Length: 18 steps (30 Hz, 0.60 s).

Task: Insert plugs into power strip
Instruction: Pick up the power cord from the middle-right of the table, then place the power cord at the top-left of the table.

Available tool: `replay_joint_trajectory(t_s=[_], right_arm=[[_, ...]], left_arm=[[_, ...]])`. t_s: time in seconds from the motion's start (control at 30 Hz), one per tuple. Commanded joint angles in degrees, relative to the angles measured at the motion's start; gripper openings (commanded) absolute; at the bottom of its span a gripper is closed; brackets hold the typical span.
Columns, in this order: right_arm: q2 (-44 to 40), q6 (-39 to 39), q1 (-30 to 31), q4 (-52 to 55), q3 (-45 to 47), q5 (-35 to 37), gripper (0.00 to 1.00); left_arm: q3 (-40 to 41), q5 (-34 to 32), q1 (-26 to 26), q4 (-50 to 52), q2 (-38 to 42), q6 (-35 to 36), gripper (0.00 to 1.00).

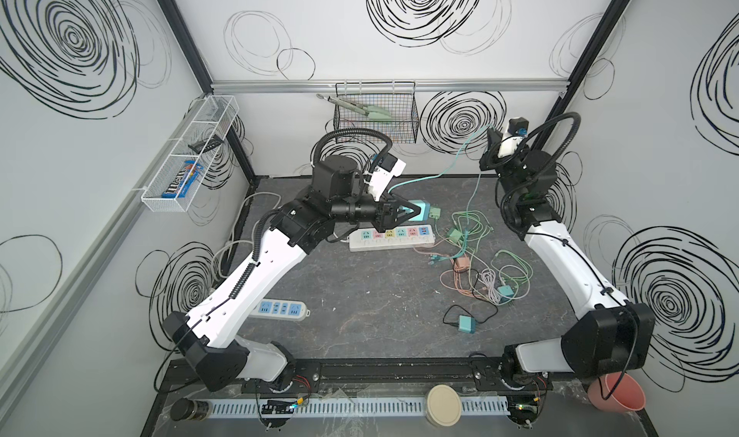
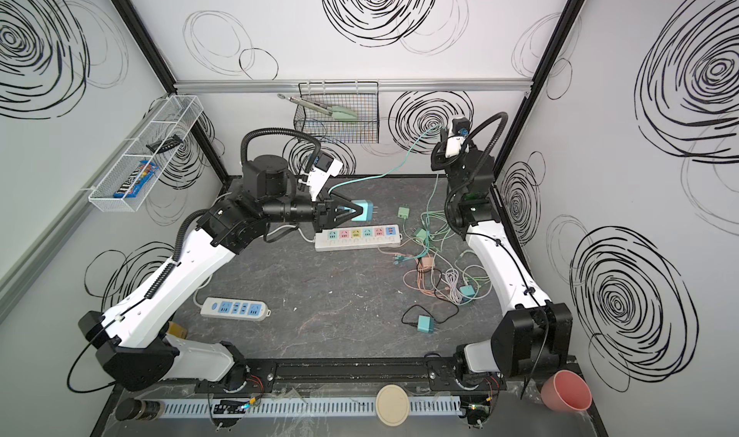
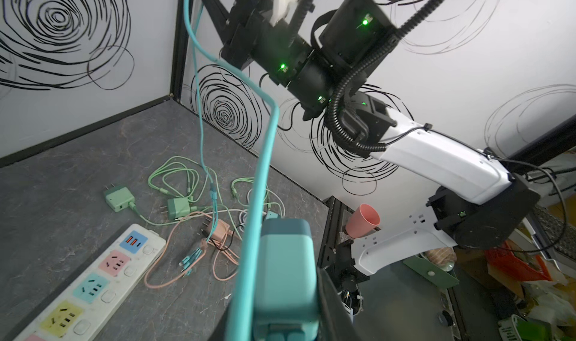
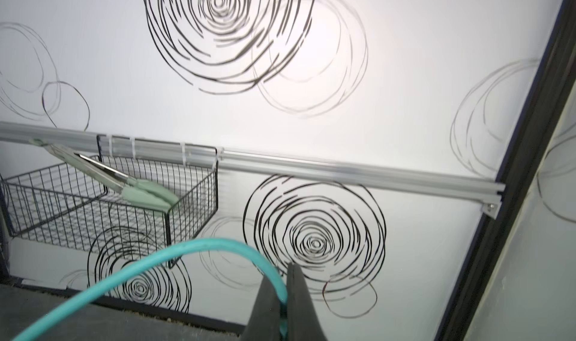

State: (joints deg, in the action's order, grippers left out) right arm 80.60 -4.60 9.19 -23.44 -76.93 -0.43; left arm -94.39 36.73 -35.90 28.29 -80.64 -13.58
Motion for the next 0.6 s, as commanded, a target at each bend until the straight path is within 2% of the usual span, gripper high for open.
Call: replay_joint_trajectory(t_s=[0.0, 0.13, 0.27, 0.37, 0.47, 0.57], right_arm=[[1.45, -0.85, 0.73, -2.46, -7.59, -4.06, 0.05], [3.76, -0.80, 3.02, -2.81, -15.09, -7.85, 0.04], [6.75, -3.48, 7.13, -5.06, -18.52, -8.80, 0.04], [11.25, -6.33, 10.78, -6.64, -22.53, -6.62, 0.03], [16.67, -4.12, 12.78, -9.15, -26.54, -7.73, 0.03], [22.39, -1.39, 15.26, -12.12, -30.41, -8.77, 0.02]], left_arm=[[-3.59, -3.28, 0.88, 1.09, -0.35, 2.48, 0.00], [-6.68, -4.63, 4.11, 2.55, -1.00, 2.52, 0.00], [-8.47, -5.79, 9.51, 1.46, -2.17, 0.68, 0.00], [-9.67, -7.22, 14.39, -0.55, -3.65, -1.01, 0.00], [-9.15, -9.06, 20.92, -3.94, -5.38, -4.36, 0.00], [-8.88, -14.49, 26.57, -8.33, -7.29, -7.57, 0.00]])
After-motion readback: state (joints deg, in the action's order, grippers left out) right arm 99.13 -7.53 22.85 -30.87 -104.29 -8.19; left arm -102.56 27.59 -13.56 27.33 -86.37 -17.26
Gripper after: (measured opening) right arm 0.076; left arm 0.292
